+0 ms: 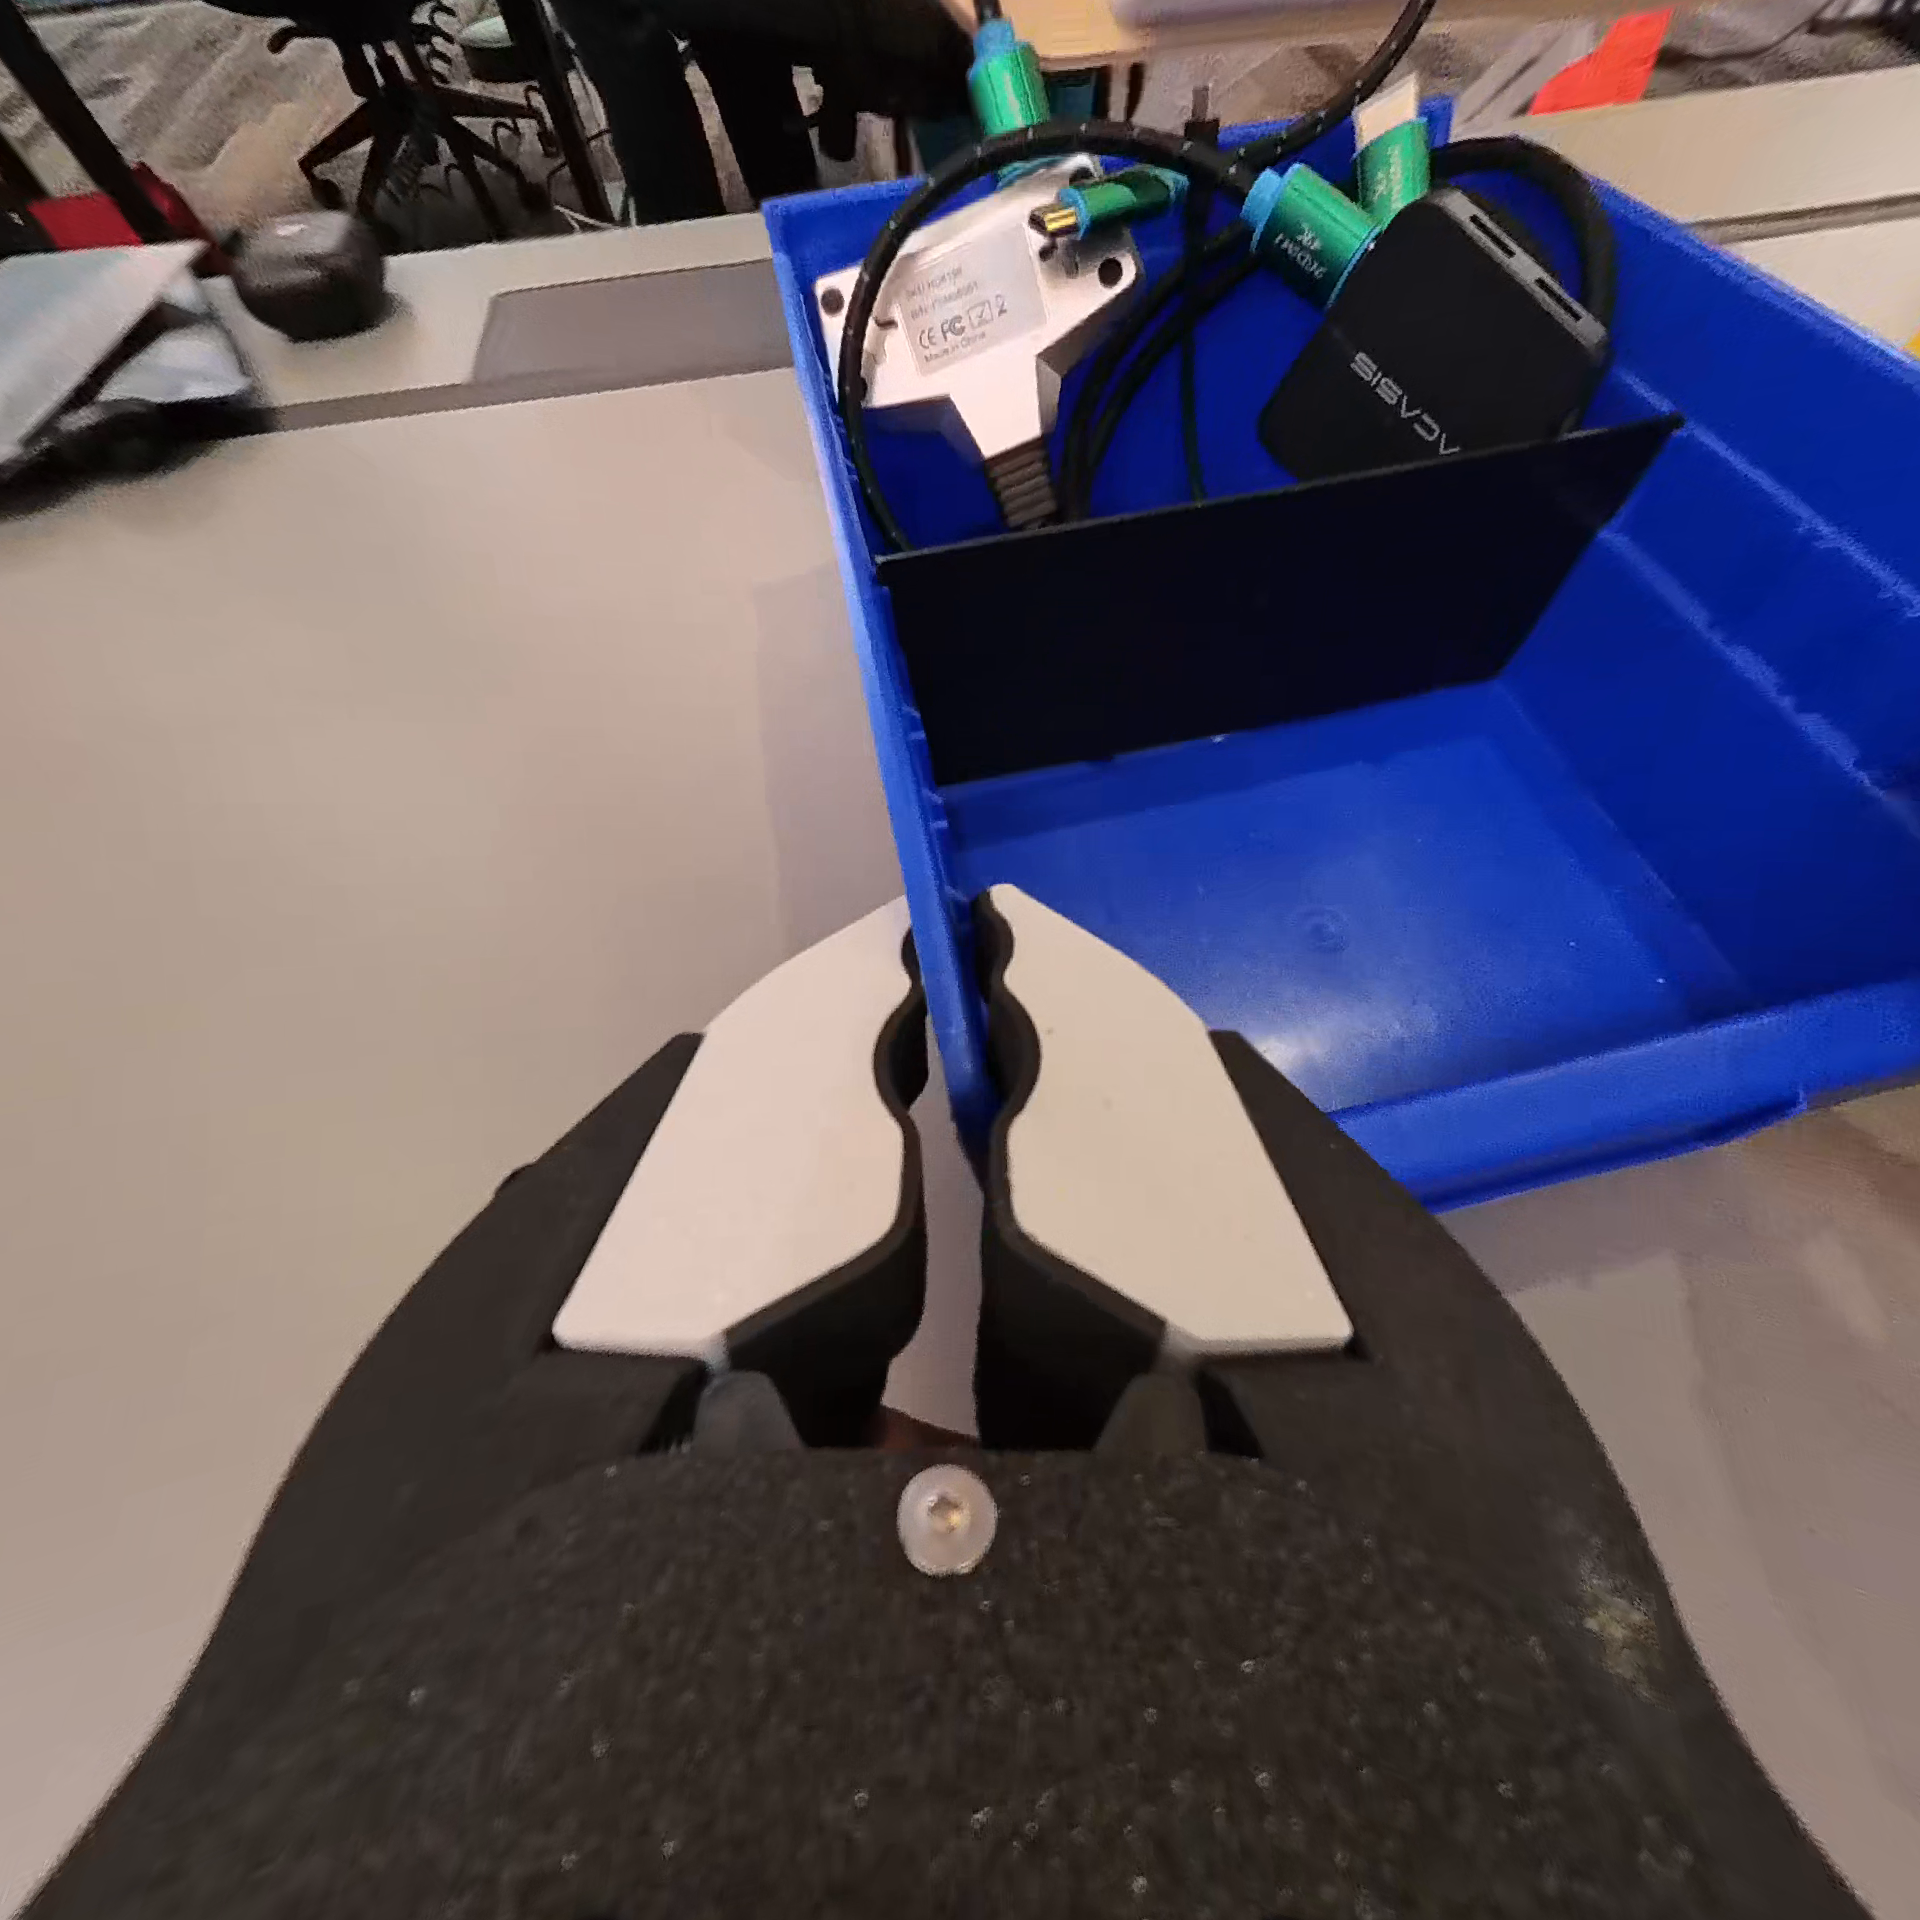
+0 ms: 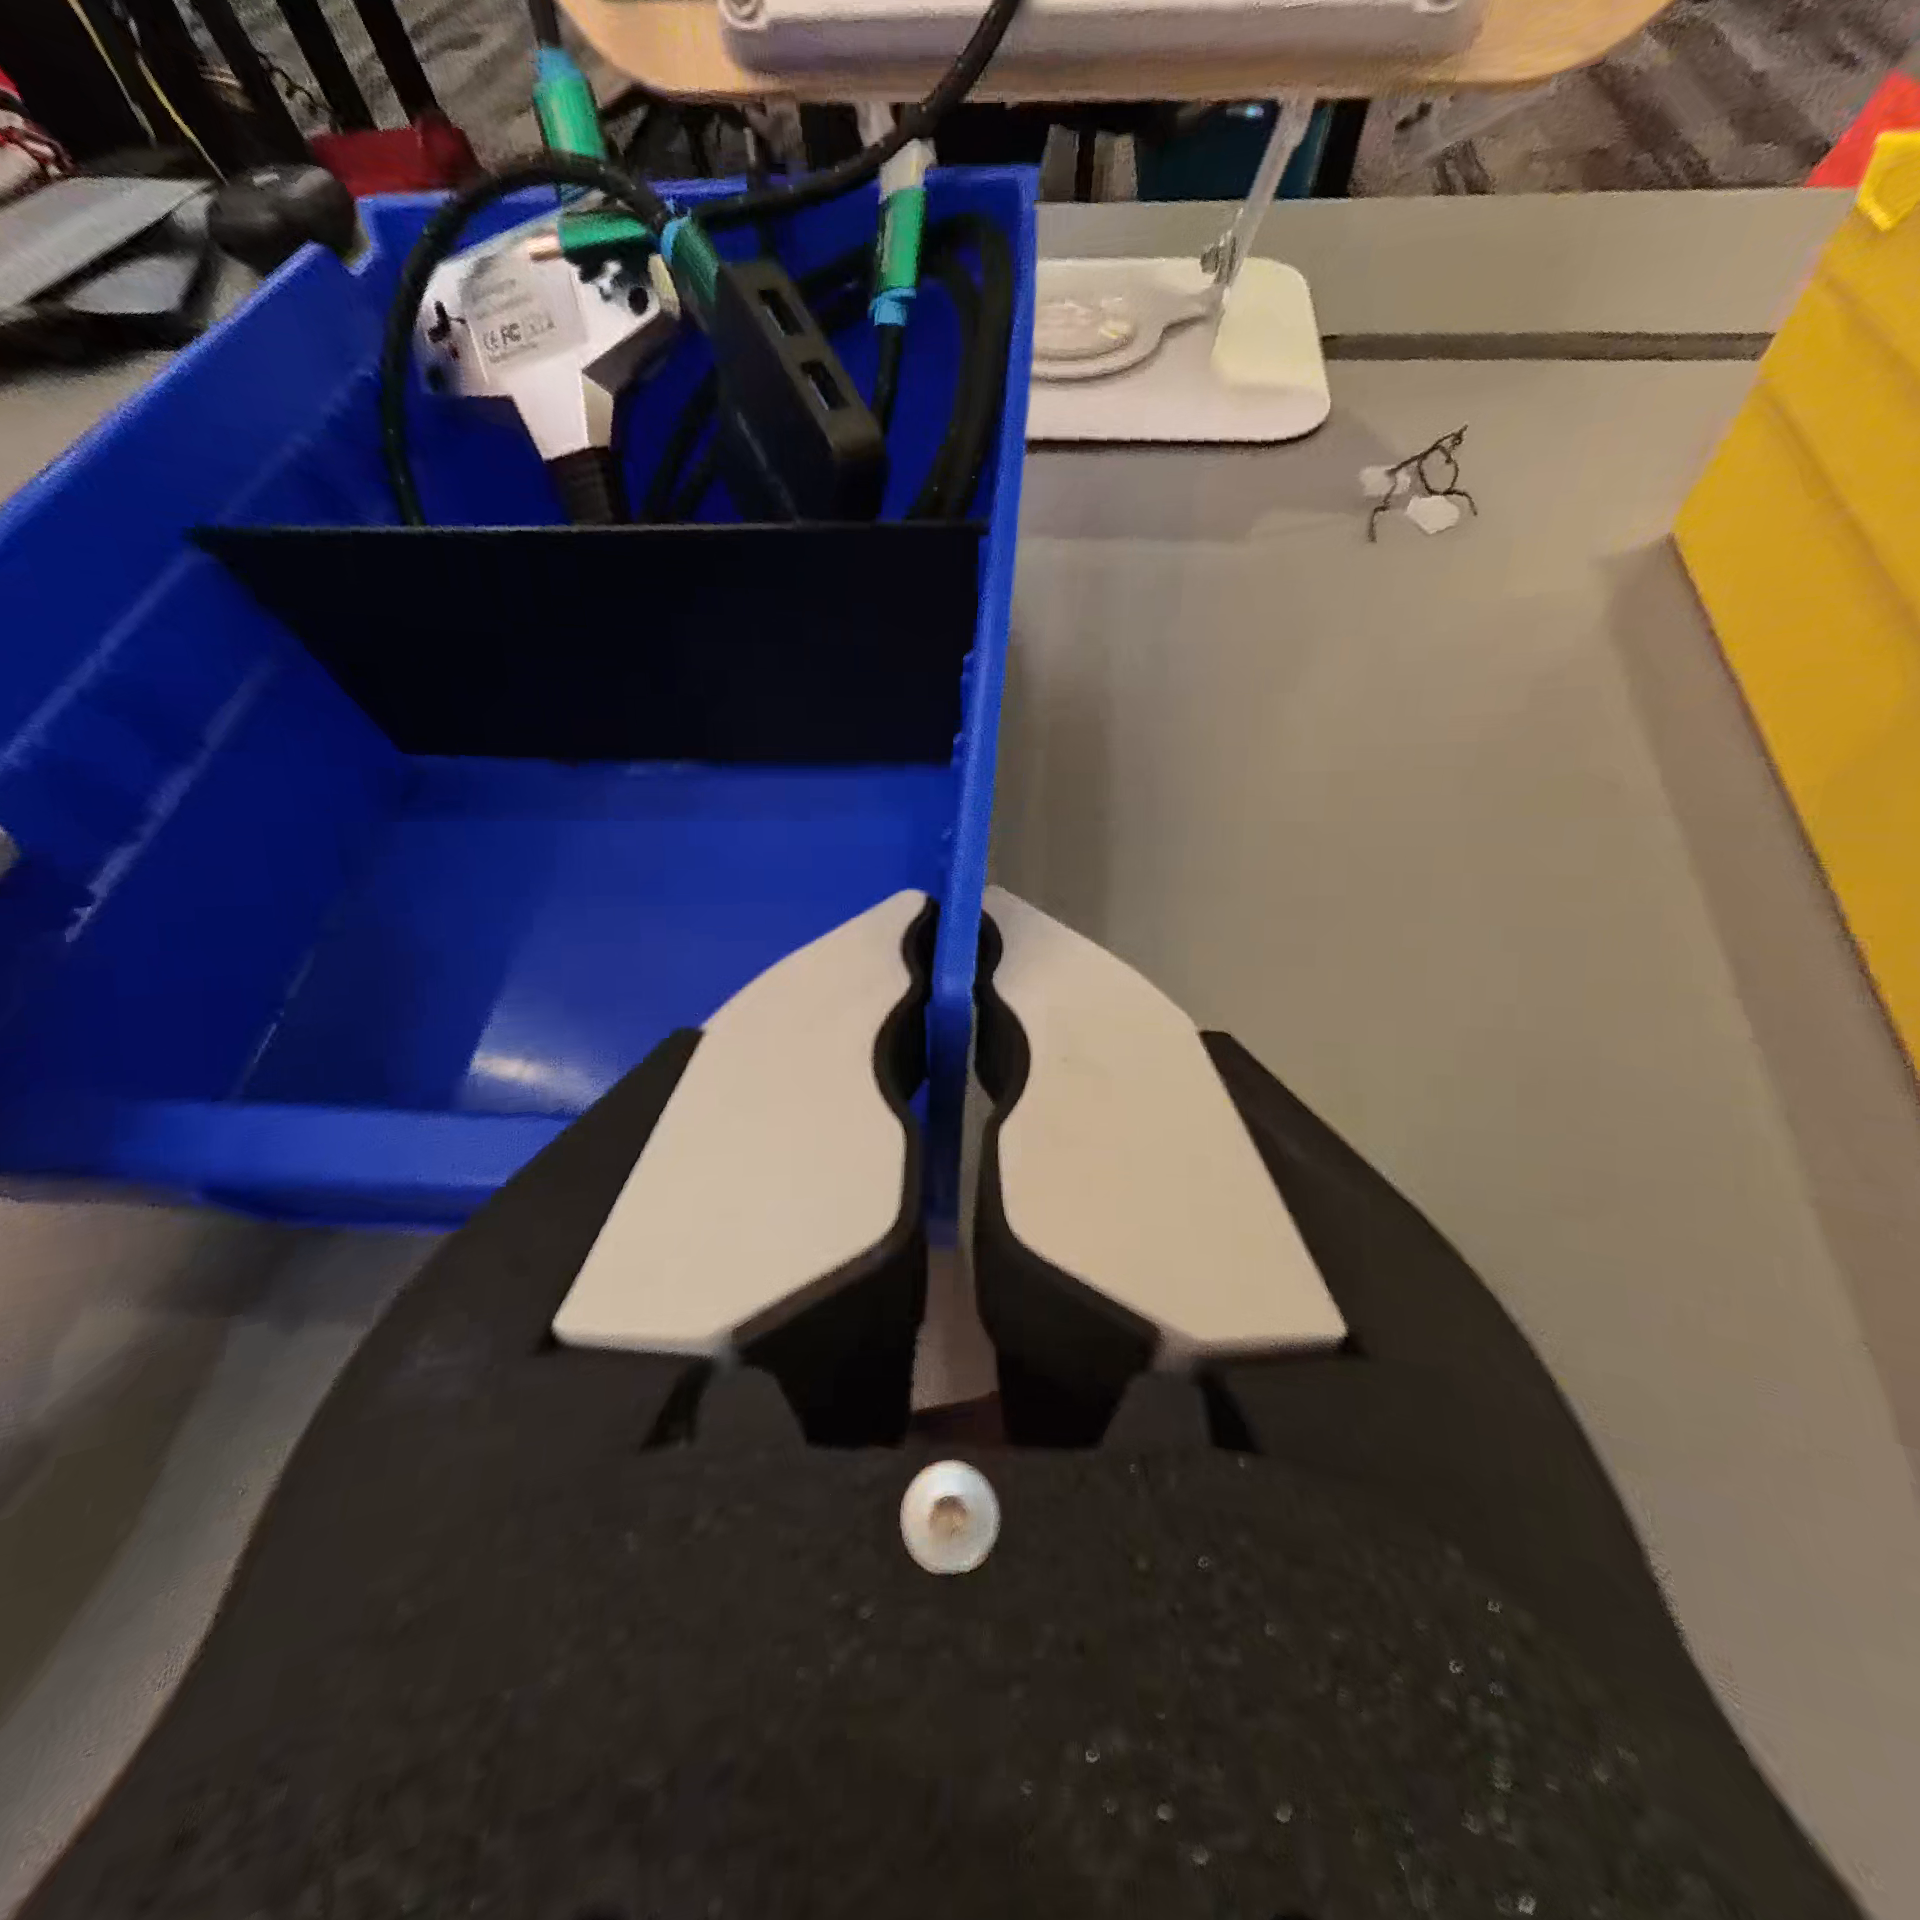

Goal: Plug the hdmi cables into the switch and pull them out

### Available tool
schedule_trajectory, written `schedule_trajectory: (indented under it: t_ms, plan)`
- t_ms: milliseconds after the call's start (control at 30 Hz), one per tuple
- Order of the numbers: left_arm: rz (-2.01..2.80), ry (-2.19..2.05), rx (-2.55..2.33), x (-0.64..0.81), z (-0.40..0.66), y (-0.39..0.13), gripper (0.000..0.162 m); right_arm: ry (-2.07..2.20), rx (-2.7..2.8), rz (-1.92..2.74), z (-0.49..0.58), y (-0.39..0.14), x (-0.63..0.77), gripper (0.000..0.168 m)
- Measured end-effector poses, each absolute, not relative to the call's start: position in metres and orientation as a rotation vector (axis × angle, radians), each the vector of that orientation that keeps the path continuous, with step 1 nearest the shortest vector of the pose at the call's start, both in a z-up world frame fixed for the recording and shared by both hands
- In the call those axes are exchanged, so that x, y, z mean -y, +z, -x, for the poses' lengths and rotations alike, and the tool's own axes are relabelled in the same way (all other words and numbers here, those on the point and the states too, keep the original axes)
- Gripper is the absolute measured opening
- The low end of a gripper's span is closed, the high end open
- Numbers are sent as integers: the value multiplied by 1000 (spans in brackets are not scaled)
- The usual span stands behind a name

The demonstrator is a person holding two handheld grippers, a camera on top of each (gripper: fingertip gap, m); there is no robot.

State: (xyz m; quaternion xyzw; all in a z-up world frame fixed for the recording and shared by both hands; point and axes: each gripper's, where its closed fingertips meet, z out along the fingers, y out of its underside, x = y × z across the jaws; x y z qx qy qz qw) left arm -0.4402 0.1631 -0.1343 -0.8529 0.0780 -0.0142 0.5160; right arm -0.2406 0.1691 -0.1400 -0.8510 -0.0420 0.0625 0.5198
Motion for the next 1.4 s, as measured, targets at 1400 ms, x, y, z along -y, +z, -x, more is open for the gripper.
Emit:
schedule_trajectory:
  t_ms: [1400]
  plan:
    - [1942, -203, -10, -101, 513, -121, 30, 265, 365, 1861, 68, -124, -88, 37]
